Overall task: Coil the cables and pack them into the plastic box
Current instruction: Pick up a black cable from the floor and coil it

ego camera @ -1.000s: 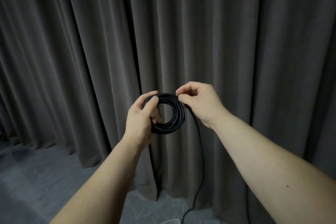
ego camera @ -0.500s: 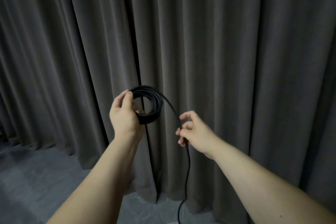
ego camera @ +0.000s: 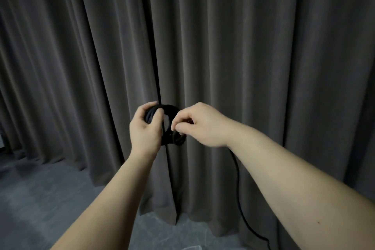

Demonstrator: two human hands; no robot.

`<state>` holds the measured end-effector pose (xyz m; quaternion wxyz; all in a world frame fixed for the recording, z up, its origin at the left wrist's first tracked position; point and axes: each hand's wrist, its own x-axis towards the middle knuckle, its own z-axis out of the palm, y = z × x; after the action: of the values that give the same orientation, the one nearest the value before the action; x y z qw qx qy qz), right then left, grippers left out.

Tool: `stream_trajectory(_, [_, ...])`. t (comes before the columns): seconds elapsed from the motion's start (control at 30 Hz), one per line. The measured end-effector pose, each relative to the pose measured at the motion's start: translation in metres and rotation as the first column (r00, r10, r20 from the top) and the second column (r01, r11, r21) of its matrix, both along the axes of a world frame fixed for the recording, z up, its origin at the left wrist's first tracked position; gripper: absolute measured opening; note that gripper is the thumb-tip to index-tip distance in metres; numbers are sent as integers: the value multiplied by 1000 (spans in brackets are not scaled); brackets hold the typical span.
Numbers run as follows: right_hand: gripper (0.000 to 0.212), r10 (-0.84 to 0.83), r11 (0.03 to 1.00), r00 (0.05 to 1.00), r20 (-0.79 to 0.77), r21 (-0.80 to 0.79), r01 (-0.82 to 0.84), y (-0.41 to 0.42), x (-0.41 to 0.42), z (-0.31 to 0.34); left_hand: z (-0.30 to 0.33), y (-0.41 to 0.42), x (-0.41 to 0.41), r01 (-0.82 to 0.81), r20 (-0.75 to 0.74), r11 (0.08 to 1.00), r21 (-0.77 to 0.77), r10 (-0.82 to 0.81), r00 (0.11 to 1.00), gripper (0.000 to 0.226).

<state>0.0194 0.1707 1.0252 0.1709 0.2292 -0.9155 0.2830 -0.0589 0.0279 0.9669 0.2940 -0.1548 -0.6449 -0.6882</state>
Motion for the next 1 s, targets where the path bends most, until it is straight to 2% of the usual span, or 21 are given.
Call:
stream_trajectory(0.07, [13, 49, 987, 999, -6, -153, -49, -1, -8, -7, 1, 6, 6, 103, 8, 995, 10, -103, 995, 16])
stream_trajectory(0.13, [5, 10, 957, 997, -79, -289, -32, 1, -17, -15, 0, 13, 11, 210, 39, 977, 30, -211, 977, 15])
stream_trajectory(0.23, [43, -285, 936, 944, -169, -259, 236, 9, -26, -25, -4, 20, 14, 329, 111, 936, 126, -343, 933, 25])
stream_trajectory(0.27, [49, -333, 926, 927, -173, -246, 286, 10, -26, -25, -4, 21, 13, 351, 131, 922, 165, -373, 918, 29])
stream_trajectory(0.33, [40, -300, 930, 942, -147, -263, 256, 13, -25, -25, -6, 22, 12, 373, 154, 904, 207, -407, 901, 36])
stream_trajectory(0.43, [13, -148, 966, 985, -86, -225, 125, 21, -22, -25, -8, 21, 9, 374, 170, 902, 217, -412, 895, 36])
stream_trajectory(0.5, [9, -103, 974, 986, -127, -213, 75, 23, -22, -28, -10, 23, 10, 386, 176, 903, 187, -417, 892, 35])
stream_trajectory(0.53, [12, -120, 970, 978, -171, -230, 79, 22, -23, -30, -11, 25, 10, 395, 177, 904, 162, -421, 890, 37])
stream_trajectory(0.63, [38, -282, 922, 930, -235, -332, 196, 17, -25, -35, -11, 34, 16, 422, 192, 895, 146, -444, 875, 40])
stream_trajectory(0.73, [57, -416, 863, 897, -147, -374, 339, 17, -24, -32, -12, 37, 21, 478, 197, 862, 172, -505, 840, 48])
stream_trajectory(0.83, [62, -484, 837, 871, -81, -334, 434, 15, -25, -27, -13, 35, 19, 519, 168, 837, 172, -544, 822, 50])
stream_trajectory(0.93, [52, -419, 846, 908, -15, -369, 385, 21, -30, -29, -13, 32, 16, 548, 142, 818, 176, -572, 808, 51])
stream_trajectory(1.0, [34, -212, 812, 977, 17, -554, 186, 29, -31, -33, -13, 27, 14, 547, 121, 812, 205, -576, 809, 44])
